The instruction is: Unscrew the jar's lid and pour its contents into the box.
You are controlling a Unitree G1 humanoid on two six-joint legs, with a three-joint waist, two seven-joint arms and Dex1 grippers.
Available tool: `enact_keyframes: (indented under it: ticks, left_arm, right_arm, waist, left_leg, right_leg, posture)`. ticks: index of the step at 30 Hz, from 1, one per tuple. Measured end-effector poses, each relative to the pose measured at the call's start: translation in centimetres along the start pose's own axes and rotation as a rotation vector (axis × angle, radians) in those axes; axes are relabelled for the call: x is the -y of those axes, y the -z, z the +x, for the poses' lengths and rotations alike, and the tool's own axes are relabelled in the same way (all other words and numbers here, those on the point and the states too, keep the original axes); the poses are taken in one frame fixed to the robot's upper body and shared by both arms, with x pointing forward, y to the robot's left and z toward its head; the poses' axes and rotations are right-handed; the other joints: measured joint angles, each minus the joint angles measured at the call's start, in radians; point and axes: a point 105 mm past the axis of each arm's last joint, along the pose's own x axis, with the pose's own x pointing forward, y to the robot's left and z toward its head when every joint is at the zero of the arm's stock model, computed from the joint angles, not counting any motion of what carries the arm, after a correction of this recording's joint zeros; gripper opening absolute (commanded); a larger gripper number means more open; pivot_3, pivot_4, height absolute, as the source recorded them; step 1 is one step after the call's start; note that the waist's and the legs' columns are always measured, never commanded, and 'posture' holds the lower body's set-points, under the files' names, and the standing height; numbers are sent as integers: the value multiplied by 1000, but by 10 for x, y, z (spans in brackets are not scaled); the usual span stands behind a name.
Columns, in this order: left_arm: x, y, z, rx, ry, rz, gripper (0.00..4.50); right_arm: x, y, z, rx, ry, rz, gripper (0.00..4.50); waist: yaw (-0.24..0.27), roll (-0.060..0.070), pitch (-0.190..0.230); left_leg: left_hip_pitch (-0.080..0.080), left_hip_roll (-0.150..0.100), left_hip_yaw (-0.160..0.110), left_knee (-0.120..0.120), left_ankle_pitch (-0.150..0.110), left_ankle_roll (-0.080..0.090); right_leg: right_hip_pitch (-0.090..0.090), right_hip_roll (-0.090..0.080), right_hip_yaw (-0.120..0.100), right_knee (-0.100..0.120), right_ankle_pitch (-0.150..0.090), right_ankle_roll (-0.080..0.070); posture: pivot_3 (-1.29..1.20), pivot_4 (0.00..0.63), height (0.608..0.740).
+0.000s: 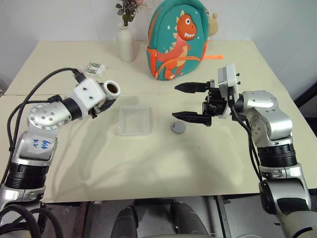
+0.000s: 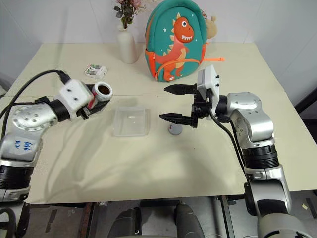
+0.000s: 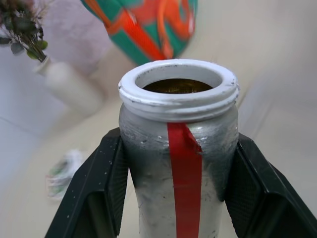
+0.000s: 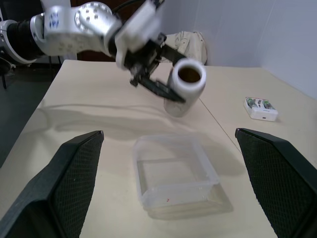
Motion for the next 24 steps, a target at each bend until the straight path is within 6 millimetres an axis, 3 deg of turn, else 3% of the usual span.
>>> enact_keyframes:
  ticks: [3, 6, 8, 10, 14, 20, 24]
  left_arm:
    - [-19, 1, 10, -46, -135, 309, 2279]
    - [-44, -24, 16, 5, -277, 719, 2279]
    - [-47, -43, 20, 76, -321, 925, 2279]
    - [-36, -55, 28, 149, -306, 1088, 2279]
    - [-6, -54, 36, 233, -233, 1260, 2279]
    - [-3, -42, 48, 218, -216, 1411, 2279]
    - [12, -41, 55, 238, -186, 1457, 2279]
  right_arm:
    - [0, 1, 1, 5, 4, 6, 4480]
    - [1, 2, 2, 11, 18, 15, 4480]
    - [1, 3, 3, 19, 22, 20, 4480]
    - [2, 3, 4, 21, 31, 23, 4480]
    - [3, 6, 4, 24, 49, 39, 4480]
    - [5, 7, 6, 65, 94, 79, 4480]
    - [4, 6, 8, 81, 108, 84, 4480]
  waist:
    - [3, 0, 0]
    - [7, 0, 0]
    - [10, 0, 0]
    - [14, 0, 0]
    - [20, 0, 0]
    - [26, 0, 0]
    - [25, 0, 0]
  left_leg:
    - [-1, 0, 0, 1, 0, 0]
    - [0, 0, 2, 0, 0, 0]
    - [0, 0, 5, 0, -1, 1]
    - [0, 0, 7, 0, -1, 2]
    - [-2, 0, 13, 0, -1, 1]
    - [-1, 0, 17, 3, -1, 2]
    - [-1, 0, 18, 3, -1, 2]
  right_leg:
    - [0, 0, 0, 0, 0, 0]
    - [-1, 0, 1, -1, 1, 1]
    - [-1, 0, 3, -1, 1, 1]
    - [-3, 0, 4, -1, 1, 1]
    - [-11, 0, 10, 6, 1, 1]
    - [-11, 0, 13, 8, 1, 3]
    - [-12, 0, 14, 9, 2, 3]
  posture:
    - [0, 150, 740]
    - [0, 150, 740]
    - [0, 150, 740]
    - [0, 150, 740]
    - [0, 150, 740]
    - [0, 150, 740]
    - [0, 150, 740]
